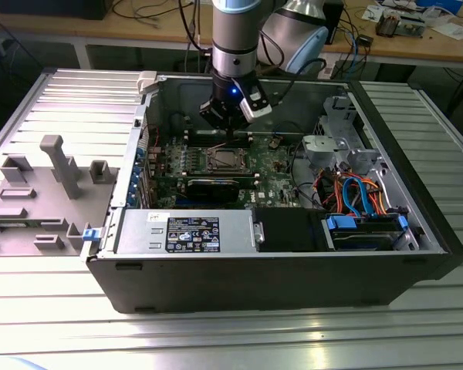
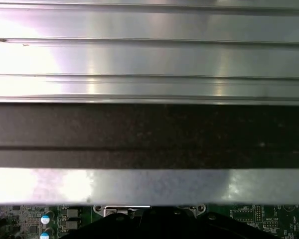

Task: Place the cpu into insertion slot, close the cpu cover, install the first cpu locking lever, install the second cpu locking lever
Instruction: 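Install the first cpu locking lever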

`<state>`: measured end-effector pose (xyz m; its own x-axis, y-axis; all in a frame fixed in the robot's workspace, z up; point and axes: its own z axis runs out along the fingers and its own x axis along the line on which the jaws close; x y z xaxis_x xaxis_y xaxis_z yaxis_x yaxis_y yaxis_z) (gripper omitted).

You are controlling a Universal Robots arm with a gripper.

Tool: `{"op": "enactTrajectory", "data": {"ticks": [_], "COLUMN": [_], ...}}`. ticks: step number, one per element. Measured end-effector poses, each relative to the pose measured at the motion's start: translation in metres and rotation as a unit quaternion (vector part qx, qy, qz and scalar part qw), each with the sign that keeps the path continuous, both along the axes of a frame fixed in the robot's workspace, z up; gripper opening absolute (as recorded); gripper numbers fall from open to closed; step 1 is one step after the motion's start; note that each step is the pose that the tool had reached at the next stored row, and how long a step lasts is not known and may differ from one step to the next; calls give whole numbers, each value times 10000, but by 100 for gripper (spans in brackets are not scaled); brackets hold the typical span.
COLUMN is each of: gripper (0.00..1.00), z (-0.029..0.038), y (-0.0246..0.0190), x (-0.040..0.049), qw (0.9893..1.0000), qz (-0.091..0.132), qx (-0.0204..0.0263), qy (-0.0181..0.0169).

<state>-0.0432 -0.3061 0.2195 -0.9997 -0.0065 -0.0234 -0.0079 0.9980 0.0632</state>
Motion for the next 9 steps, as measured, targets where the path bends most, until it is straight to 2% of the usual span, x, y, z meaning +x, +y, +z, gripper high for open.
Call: {"op": "enactTrajectory", "data": {"ticks": [9], "gripper": [11], "z": [-84], "y": [0], "x": [44], "qw": [10000], "qz": [-1], "qx": [0], "qy": [0]}}
